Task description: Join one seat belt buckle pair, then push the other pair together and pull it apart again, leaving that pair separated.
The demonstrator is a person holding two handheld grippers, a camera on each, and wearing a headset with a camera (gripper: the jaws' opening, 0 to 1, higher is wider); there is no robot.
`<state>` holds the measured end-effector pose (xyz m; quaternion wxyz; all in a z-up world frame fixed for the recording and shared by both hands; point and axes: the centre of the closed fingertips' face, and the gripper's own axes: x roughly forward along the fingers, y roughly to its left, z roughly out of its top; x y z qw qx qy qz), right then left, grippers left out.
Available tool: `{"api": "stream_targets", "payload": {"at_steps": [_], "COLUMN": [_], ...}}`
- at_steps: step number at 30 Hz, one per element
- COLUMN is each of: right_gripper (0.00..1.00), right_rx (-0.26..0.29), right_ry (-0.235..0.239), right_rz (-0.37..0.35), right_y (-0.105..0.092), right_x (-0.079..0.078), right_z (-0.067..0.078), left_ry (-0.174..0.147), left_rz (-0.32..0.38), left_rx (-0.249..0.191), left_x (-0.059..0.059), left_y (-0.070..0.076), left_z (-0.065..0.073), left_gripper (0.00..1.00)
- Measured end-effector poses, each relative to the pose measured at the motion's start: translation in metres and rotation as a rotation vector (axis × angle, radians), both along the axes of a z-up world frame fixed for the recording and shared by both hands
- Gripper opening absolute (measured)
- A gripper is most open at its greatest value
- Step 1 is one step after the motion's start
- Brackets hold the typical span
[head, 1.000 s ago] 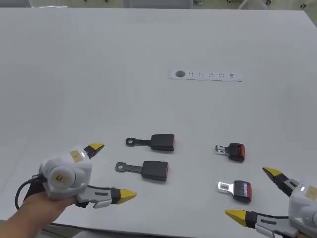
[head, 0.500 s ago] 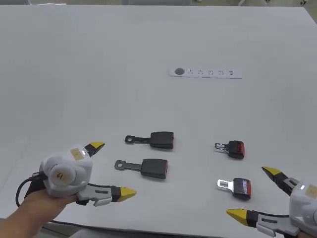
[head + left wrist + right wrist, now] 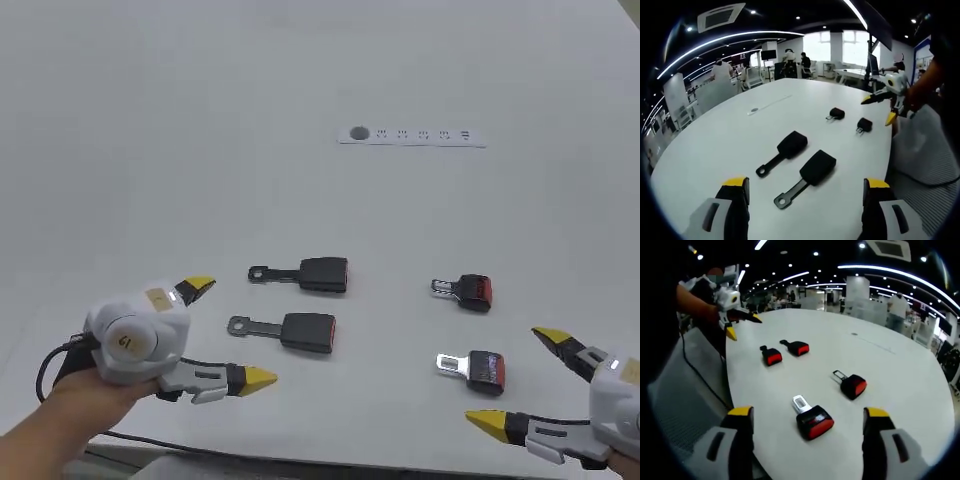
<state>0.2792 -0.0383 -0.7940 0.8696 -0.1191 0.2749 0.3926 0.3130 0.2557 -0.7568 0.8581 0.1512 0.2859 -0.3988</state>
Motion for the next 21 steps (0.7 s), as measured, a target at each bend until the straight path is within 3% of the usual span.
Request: {"api": "stream_targets", "payload": {"at_steps": [4, 21], "right_gripper": [0.90, 0.84], "right_rx": [-0.010, -0.042], "right_ry": [0.011, 0.046], "right_rz": [0.015, 0.088], "right_y": [-0.002, -0.002], "right_x": [0.002, 0.016], "right_z": [-0.004, -0.019], "left_ry": [0.004, 0.029], "left_rz": [-0.041, -0.127], "left_rx": [0.033, 0.069], "left_x": [0.001, 0.018], "left_y": [-0.006, -0.025], "left_z": [-0.006, -0.023], "left_gripper": [0.97, 0.93]}}
